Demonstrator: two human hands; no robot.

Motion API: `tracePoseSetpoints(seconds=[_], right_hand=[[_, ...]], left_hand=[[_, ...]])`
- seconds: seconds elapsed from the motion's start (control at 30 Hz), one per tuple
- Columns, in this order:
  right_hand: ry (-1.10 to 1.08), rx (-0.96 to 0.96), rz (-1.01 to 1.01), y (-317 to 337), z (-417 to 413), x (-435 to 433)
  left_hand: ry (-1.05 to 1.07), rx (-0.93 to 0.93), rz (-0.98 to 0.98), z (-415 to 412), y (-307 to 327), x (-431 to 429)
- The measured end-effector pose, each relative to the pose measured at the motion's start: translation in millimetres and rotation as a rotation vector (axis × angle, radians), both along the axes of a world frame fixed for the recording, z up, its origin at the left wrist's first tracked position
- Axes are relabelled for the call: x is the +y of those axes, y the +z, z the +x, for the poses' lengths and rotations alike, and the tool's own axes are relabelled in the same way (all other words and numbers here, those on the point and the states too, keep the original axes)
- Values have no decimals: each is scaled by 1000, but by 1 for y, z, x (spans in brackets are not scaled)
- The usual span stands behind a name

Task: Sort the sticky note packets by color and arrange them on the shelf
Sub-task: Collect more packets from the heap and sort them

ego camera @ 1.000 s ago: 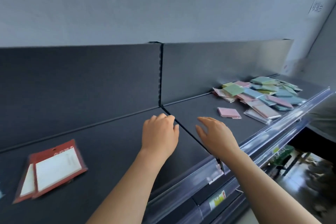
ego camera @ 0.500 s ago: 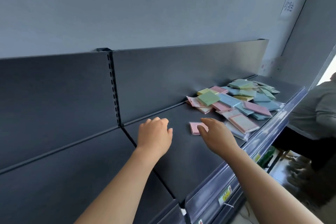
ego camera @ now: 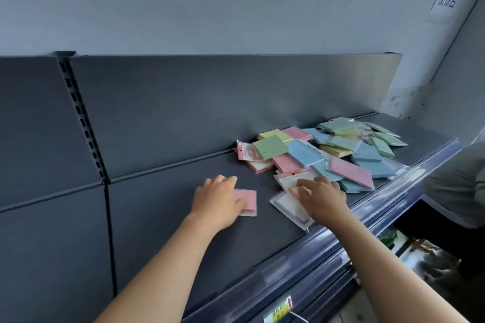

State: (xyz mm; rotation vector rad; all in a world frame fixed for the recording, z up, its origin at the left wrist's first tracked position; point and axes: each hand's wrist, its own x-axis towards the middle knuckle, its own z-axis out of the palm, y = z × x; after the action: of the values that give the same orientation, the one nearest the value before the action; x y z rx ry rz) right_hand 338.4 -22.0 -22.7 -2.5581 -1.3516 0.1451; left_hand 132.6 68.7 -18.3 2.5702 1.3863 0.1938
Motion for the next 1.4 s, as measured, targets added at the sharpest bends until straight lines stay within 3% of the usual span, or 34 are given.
tracePoseSetpoints(seconds=[0.2, 0.3, 0.47, 0.73, 0.83, 1.0, 1.2, 1.4], right_hand=[[200, 273, 258, -2, 20, 5], [130, 217, 363, -3, 31, 10], [225, 120, 170, -2, 51, 19], [396, 62, 183, -10, 45, 22], [328, 82, 259, -4, 51, 28], [354, 44, 77, 0, 53, 35], [260, 234, 326, 8, 51, 29], [315, 164, 57, 11, 45, 40]], left_hand=[[81, 40, -18, 16, 0, 5], [104, -18, -40, 27, 2, 3], [117, -30, -41, 45, 0, 2], [150, 2, -44, 49, -5, 4], [175, -20, -55, 45, -4, 4], [204, -44, -71, 38, -4, 3], [219, -80, -50, 46, -2, 1], [192, -87, -36, 56, -5, 1]])
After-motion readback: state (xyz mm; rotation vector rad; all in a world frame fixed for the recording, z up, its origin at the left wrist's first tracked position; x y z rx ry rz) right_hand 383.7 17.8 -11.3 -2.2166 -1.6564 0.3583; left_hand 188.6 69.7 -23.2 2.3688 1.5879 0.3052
